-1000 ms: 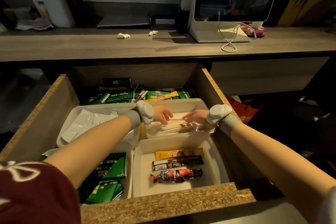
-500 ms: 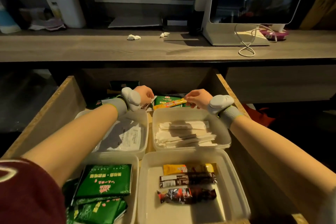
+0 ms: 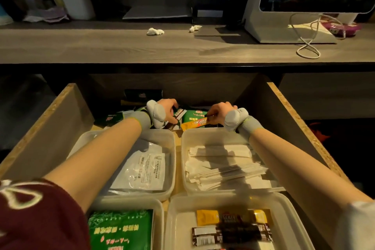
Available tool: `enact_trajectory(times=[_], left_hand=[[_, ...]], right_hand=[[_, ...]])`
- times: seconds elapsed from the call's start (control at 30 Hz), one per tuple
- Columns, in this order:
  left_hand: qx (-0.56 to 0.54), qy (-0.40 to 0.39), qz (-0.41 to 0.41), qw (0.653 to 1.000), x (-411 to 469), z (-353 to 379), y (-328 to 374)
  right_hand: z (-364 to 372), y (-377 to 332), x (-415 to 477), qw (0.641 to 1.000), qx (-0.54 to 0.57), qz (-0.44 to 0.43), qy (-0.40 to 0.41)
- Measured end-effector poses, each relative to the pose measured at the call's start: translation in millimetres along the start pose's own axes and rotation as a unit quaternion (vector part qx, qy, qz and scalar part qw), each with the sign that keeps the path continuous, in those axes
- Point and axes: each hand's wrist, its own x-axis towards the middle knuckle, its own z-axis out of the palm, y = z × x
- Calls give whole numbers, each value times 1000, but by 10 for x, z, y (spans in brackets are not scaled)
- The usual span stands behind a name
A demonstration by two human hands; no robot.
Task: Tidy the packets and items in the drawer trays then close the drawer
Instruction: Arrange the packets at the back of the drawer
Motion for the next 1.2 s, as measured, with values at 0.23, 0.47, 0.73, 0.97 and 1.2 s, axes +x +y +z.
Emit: enact_trajectory(times=[0.23, 0.47, 0.73, 0.97, 1.2], left_hand=[[6, 5, -12, 1000, 76, 41, 2], [-80, 98, 23, 992, -69, -196, 26], [-146, 152, 124, 970, -610, -571, 331], [-248, 85, 114, 958, -1270, -526, 583], [-174, -37, 50, 983, -1663, -173, 799]], right_hand=[[12, 43, 46, 1000, 12, 15, 14], [-338, 15, -219, 991, 125, -9, 36], [-599, -18, -878, 950, 308, -46, 27], [-648, 76, -1579, 957, 276, -51, -76], [-391, 261, -2045, 907, 309, 7, -285]])
